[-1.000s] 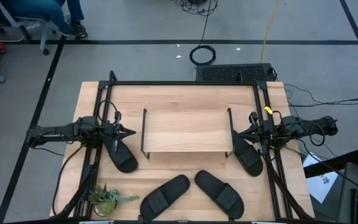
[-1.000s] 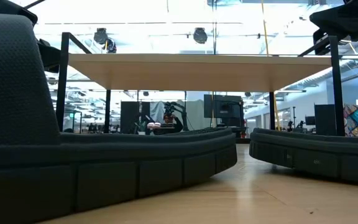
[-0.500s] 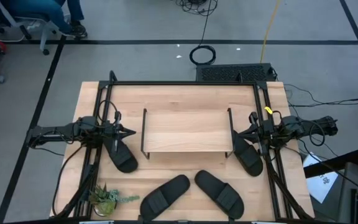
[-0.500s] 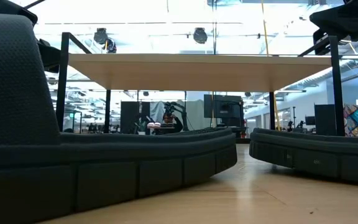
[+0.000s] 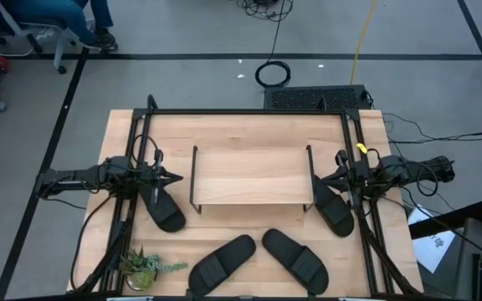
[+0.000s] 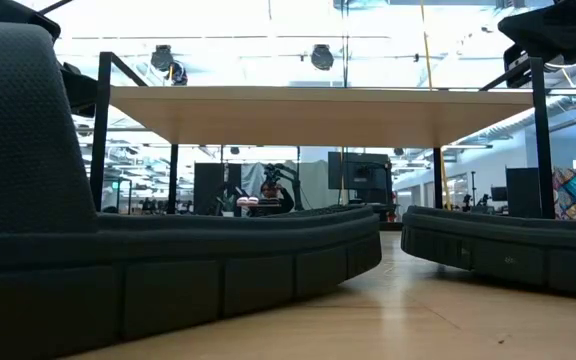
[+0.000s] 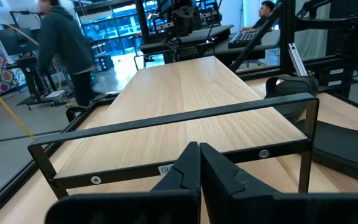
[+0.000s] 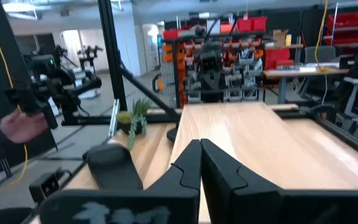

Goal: Pick and place slides into the shelf
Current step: Put the bottom right black slipper under the shelf

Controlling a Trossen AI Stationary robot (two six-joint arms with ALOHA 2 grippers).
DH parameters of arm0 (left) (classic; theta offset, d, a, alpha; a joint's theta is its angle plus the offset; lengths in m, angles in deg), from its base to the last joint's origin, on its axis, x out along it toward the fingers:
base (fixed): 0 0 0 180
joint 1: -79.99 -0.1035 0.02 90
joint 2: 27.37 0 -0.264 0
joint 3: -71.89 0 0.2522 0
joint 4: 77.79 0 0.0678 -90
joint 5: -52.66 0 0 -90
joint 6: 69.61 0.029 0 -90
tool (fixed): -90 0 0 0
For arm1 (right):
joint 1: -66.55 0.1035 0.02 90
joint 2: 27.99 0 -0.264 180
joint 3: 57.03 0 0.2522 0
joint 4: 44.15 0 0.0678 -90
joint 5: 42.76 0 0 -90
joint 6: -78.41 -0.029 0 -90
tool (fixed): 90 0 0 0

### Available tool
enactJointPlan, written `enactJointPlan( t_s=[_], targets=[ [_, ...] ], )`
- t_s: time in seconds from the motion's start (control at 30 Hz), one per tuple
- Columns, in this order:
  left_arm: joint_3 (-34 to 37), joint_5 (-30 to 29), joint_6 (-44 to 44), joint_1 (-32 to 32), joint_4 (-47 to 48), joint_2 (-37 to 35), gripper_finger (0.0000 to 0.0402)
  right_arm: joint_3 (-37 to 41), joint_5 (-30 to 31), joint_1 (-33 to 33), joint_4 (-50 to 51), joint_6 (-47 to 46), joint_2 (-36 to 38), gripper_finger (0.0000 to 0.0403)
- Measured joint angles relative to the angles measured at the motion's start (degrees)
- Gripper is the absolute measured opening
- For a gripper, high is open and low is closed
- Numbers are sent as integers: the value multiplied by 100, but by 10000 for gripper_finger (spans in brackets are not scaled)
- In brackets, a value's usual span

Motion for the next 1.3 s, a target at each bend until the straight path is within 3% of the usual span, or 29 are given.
enactJointPlan(
  t_s=[0.27, 0.63, 0.83, 1.13, 1.3],
  targets=[
    [0, -149, 526, -2, -3, 0, 1, 1, -4, -2, -583, -333, -13, 0],
    [2, -151, 187, 0, -48, 0, 1, 2, -4, 0, -658, -122, -221, 0],
    [1, -151, -663, 0, -301, -2, 1, 1, -4, -1, -654, 201, -508, 0],
    [2, -145, -839, -1, -991, 0, 1, 2, -2, 0, -734, 766, -869, 0],
    [2, -8, 42, 0, -1496, 0, 1, 0, -6, 0, -1085, 1140, -1097, 0]
  ],
)
